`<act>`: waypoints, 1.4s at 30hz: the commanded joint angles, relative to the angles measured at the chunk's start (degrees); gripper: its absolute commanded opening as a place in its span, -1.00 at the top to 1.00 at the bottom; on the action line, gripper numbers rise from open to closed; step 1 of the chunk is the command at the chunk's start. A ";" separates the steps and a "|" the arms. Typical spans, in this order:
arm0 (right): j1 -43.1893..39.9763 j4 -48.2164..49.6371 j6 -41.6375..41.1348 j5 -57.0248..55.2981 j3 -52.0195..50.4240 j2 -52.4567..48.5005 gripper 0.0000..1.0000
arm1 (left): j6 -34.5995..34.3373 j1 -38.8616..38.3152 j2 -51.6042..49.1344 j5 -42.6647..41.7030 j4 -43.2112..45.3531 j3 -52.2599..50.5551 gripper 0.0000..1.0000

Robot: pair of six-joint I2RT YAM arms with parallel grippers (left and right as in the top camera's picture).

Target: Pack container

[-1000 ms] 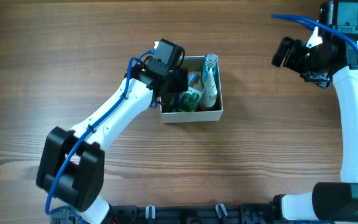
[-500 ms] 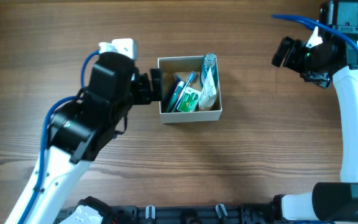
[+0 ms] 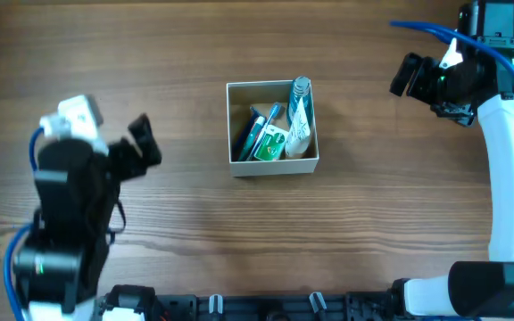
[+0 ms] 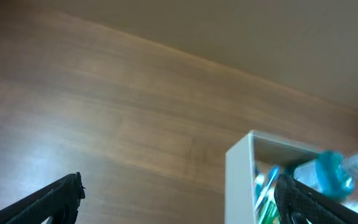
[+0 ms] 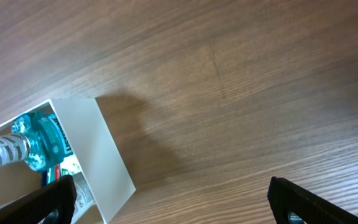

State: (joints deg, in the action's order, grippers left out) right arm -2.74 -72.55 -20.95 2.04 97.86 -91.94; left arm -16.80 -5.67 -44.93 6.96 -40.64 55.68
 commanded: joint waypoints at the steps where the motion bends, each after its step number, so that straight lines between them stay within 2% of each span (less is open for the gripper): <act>1: -0.13 0.11 -0.20 0.61 -0.04 -0.37 -0.99 | 1.60 1.84 11.10 -3.06 0.68 -11.85 -1.00; 10: -0.13 0.09 -0.20 0.59 -0.04 -0.37 -1.00 | 0.90 1.84 34.73 -6.51 2.40 -36.17 -1.00; 15: -0.13 0.09 -0.20 0.61 -0.04 -0.37 -1.00 | 0.92 1.84 41.18 -7.41 3.17 -40.70 -1.00; 22: -0.13 0.09 -0.20 0.61 -0.04 -0.37 -0.99 | 0.94 1.84 43.60 -7.39 1.62 -41.00 -1.00; 27: -0.13 0.09 -0.17 0.61 -0.04 -0.37 -1.00 | 0.94 1.84 43.60 -7.32 1.55 -46.71 -1.00; 42: -0.11 0.07 -0.20 0.61 -0.07 -0.37 -1.00 | 0.98 1.77 43.04 -6.95 0.55 -46.53 -1.00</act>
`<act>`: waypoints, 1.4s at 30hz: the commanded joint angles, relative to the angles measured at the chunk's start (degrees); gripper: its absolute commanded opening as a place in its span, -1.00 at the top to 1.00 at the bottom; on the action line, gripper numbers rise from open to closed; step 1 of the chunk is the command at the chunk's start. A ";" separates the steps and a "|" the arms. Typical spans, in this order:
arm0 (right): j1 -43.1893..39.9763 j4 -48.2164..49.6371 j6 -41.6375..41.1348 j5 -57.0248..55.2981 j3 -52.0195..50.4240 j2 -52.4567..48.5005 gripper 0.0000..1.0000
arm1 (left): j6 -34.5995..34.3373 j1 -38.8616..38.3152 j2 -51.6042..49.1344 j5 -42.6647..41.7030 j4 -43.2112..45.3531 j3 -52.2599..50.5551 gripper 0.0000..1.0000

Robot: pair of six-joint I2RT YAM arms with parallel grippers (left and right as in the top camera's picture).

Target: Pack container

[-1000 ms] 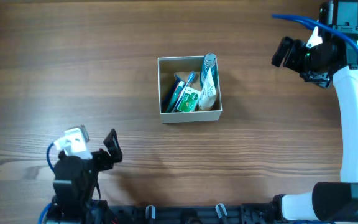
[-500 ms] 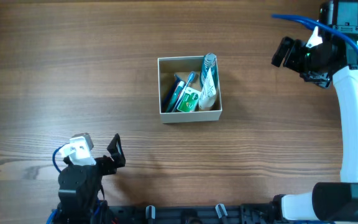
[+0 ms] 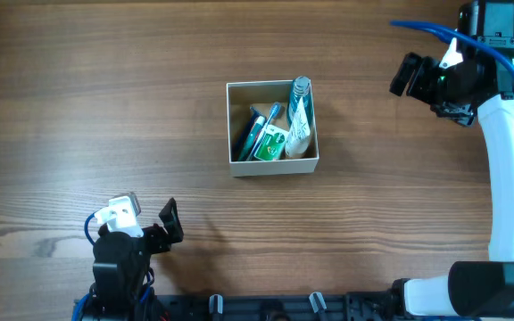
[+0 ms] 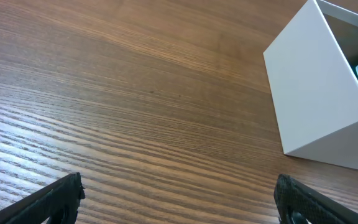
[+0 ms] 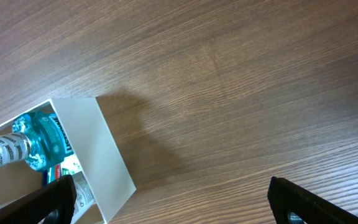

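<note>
A white open box (image 3: 272,129) stands mid-table, holding a clear bottle with a teal band (image 3: 301,89), a green-and-white packet (image 3: 271,143), a white tube (image 3: 299,131) and dark blue pens (image 3: 248,129). My left gripper (image 3: 169,223) sits low near the table's front edge, left of the box, open with nothing between its fingers. In the left wrist view the box (image 4: 319,93) stands ahead at the right. My right gripper (image 3: 406,75) hangs at the far right, open and empty. The right wrist view shows the box (image 5: 107,158) and bottle (image 5: 23,140) at lower left.
Bare wooden tabletop (image 3: 150,80) surrounds the box on all sides. The right arm's white links (image 3: 511,169) run down the right edge. A black rail (image 3: 266,308) lines the front edge.
My left arm has drawn back from the left-middle of the table to the front edge, its gripper now low and nearer the wood. The right arm and the box's contents are unchanged.
</note>
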State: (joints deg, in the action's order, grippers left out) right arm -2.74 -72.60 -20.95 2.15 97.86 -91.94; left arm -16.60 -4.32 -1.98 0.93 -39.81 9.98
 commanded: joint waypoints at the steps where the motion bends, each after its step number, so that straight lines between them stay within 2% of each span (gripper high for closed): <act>1: -0.11 0.15 -0.20 0.50 -0.07 -0.20 -1.00 | 0.76 0.42 0.09 -0.92 -0.28 -0.83 -0.99; 5: -0.11 0.07 0.74 -4.28 -0.11 3.61 -1.00 | 0.76 0.42 0.09 -0.92 -0.28 -0.83 -0.99; 7: -0.11 -0.48 4.94 -6.38 -0.61 7.37 -1.00 | 0.76 0.42 0.09 -0.92 -0.28 -0.83 -0.99; 11: -0.11 4.33 14.40 -2.78 -5.40 16.46 -1.00 | 0.76 0.42 0.09 -0.92 -0.28 -0.83 -1.00; 13: -0.11 15.08 20.15 0.37 -14.43 25.66 -1.00 | 0.79 0.42 0.09 -0.92 -0.28 -0.83 -1.00; 16: -0.11 22.43 21.20 0.92 -24.83 34.99 -1.00 | 0.76 0.42 0.09 -0.92 -0.28 -0.83 -1.00; 21: -0.11 28.89 20.90 0.94 -49.09 57.22 -1.00 | 0.76 0.42 0.09 -0.92 -0.28 -0.83 -1.00; 26: -0.11 33.38 20.48 2.49 -66.40 75.17 -1.00 | 0.76 0.42 0.09 -0.92 -0.28 -0.83 -0.99; 29: -0.11 34.47 20.52 4.00 -73.48 82.71 -1.00 | 0.76 0.42 0.09 -0.92 -0.28 -0.83 -1.00; 36: -0.11 39.41 20.44 6.93 -85.29 91.47 -1.00 | 0.76 0.42 0.09 -0.92 -0.28 -0.83 -0.99; 42: -0.11 42.05 17.75 6.91 -88.98 91.76 -1.00 | 0.79 0.42 0.09 -0.92 -0.28 -0.83 -1.00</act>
